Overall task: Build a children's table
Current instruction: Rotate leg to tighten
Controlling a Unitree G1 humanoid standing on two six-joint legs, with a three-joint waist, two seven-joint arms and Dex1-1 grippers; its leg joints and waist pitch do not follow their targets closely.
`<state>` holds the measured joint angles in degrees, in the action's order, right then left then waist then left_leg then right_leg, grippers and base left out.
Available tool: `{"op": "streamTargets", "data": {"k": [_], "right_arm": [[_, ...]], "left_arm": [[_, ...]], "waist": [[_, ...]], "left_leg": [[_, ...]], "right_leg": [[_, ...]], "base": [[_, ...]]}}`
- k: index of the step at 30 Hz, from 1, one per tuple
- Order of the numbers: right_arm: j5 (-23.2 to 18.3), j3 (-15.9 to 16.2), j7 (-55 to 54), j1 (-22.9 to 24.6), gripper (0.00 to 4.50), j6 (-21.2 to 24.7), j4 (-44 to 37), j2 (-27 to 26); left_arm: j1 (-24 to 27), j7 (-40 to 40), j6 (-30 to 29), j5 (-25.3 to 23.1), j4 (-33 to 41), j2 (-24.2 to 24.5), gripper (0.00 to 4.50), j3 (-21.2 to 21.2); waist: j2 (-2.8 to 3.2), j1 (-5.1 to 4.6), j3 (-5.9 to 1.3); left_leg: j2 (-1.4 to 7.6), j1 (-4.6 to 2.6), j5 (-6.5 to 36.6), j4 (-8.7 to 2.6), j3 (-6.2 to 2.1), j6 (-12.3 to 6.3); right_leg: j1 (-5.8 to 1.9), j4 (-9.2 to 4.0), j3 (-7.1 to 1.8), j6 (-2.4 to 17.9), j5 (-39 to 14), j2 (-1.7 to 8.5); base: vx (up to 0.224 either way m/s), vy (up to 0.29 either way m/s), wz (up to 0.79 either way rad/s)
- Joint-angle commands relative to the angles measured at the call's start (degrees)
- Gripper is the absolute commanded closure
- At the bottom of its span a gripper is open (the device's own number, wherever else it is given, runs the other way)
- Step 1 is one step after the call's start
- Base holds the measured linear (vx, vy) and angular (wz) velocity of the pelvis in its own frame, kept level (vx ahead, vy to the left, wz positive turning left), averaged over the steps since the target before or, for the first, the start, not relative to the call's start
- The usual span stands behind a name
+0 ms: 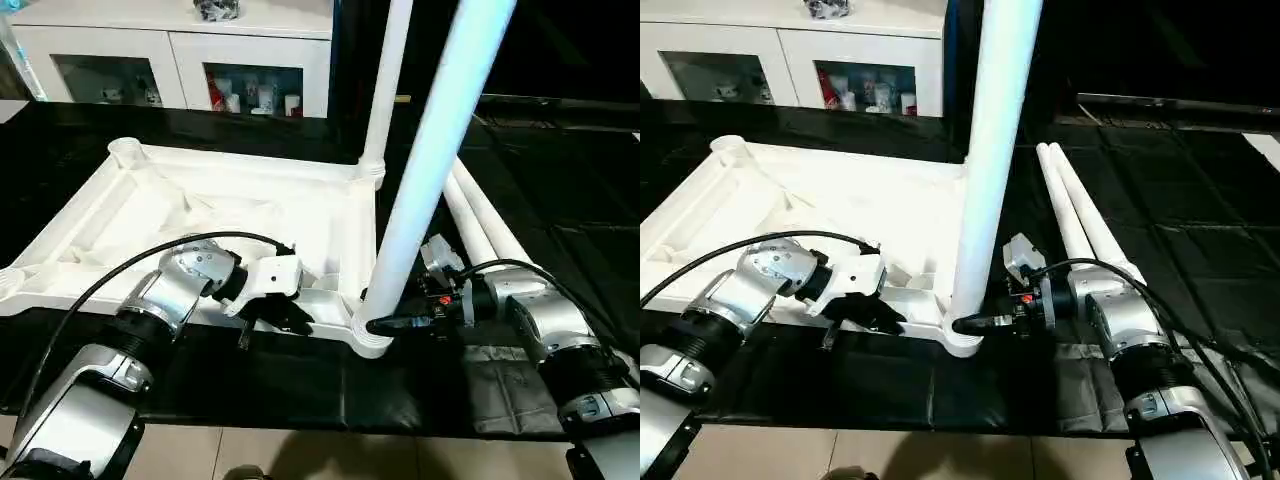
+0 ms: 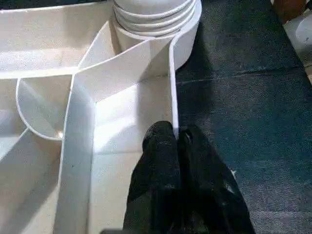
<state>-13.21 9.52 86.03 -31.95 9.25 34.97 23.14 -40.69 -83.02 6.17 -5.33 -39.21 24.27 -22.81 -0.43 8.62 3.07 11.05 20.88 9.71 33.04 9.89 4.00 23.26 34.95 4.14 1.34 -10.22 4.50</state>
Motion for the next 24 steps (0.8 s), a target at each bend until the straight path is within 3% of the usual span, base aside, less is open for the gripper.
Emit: {"op": "streamTargets", "data": {"k": [1, 7, 10, 13, 15, 16, 17, 19, 20, 21, 24], "right_arm": [[-0.4, 1.0, 2.2, -0.7, 2.30, 0.9, 0.0, 0.2], [-0.8, 1.1, 2.1, 0.6, 2.38, 1.7, -1.6, -0.1], [-1.4, -0.1, -3.0, 3.1, 2.39, 2.7, -5.0, -1.6], [-0.5, -0.6, -8.8, 4.2, 2.43, 4.9, -6.6, -3.1], [0.0, -1.7, -15.5, 5.0, 2.44, 7.0, -7.8, -5.7], [0.2, -2.3, -18.9, 4.8, 2.44, 7.8, -7.9, -7.4], [0.4, -3.8, -26.3, 4.1, 2.45, 9.8, -7.8, -11.3], [0.8, -5.3, -34.0, 2.6, 2.46, 11.6, -6.9, -15.4], [1.3, -5.7, -37.6, 1.6, 2.46, 12.1, -6.2, -17.4], [1.5, -5.8, -39.1, 1.1, 2.46, 12.1, -5.6, -18.2], [3.2, -6.6, -48.3, -3.0, 2.46, 11.0, -0.6, -23.2]], "left_arm": [[0.0, -1.2, 0.9, -0.3, -0.2, -0.7, 4.50, -1.5], [-0.1, 0.1, -3.0, 1.1, -0.7, -1.9, 4.50, 0.1], [-1.1, 6.0, -8.6, 2.5, -1.1, -4.5, 4.50, 3.1], [-1.6, 9.9, -10.7, 2.6, -1.0, -5.7, 4.50, 4.4], [-2.3, 14.0, -14.3, 3.0, -0.3, -7.5, 4.50, 5.9], [-2.6, 16.1, -16.1, 3.0, 0.1, -8.3, 4.50, 6.6], [-3.2, 20.5, -20.0, 3.0, 1.1, -10.3, 4.50, 7.9], [-3.7, 24.8, -23.8, 2.7, 2.3, -12.5, 4.50, 9.1], [-4.0, 26.8, -25.7, 2.7, 2.9, -13.6, 4.50, 9.7], [-4.2, 28.0, -26.6, 2.6, 3.0, -14.2, 4.50, 10.0], [-5.8, 36.4, -30.7, 2.2, 3.3, -18.4, 4.50, 12.0]], "waist": [[-0.47, -0.25, -3.89], [-0.26, -0.23, -4.04], [-0.18, -0.09, -3.97], [-0.34, -0.18, -3.75], [-0.15, -0.69, -3.54], [-0.15, -0.69, -3.54], [0.03, -1.44, -3.45], [-0.09, -2.39, -3.46], [0.14, -2.99, -3.46], [-0.10, -3.44, -3.63], [-0.05, -3.99, -3.76]], "left_leg": [[2.33, -0.48, 11.0, -3.36, -0.19, -2.80], [2.31, -0.53, 10.5, -3.27, -0.16, -2.80], [2.32, -0.61, 10.3, -3.23, -0.15, -2.96], [2.23, -0.55, 12.1, -3.55, -0.34, -1.99], [2.13, -0.69, 14.2, -3.76, -0.48, -0.88], [2.13, -0.69, 14.2, -3.76, -0.48, -0.88], [1.95, -0.55, 15.2, -4.07, -0.76, 0.39], [1.71, -0.73, 16.3, -4.06, -0.84, 0.87], [1.74, -0.67, 16.2, -4.11, -0.93, 1.28], [1.52, -0.65, 15.8, -3.95, -0.89, 0.97], [1.44, -0.59, 14.2, -3.69, -0.68, 0.36]], "right_leg": [[-3.08, -4.11, -2.54, 11.5, -13.9, 4.10], [-3.15, -3.92, -2.55, 12.1, -11.8, 4.00], [-3.06, -3.90, -2.56, 12.4, -10.8, 3.90], [-3.19, -4.35, -2.45, 11.2, -15.6, 4.05], [-3.00, -5.01, -2.52, 9.3, -20.7, 4.19], [-3.00, -5.01, -2.52, 9.3, -20.7, 4.19], [-3.06, -4.98, -2.45, 8.5, -22.6, 4.09], [-2.94, -5.51, -2.34, 7.6, -25.2, 4.16], [-2.81, -5.39, -2.40, 7.9, -24.8, 4.09], [-2.98, -5.48, -2.32, 7.9, -24.0, 4.01], [-2.92, -5.28, -2.45, 8.9, -21.0, 3.95]], "base": [[0.000, 0.000, 0.00], [0.000, 0.000, 0.00], [0.000, 0.000, 0.00], [0.000, 0.000, 0.00], [0.000, 0.000, 0.00], [0.000, 0.000, 0.00], [0.000, 0.000, 0.00], [0.000, 0.000, 0.00], [0.000, 0.000, 0.00], [0.000, 0.000, 0.00], [0.000, 0.000, 0.00]]}}
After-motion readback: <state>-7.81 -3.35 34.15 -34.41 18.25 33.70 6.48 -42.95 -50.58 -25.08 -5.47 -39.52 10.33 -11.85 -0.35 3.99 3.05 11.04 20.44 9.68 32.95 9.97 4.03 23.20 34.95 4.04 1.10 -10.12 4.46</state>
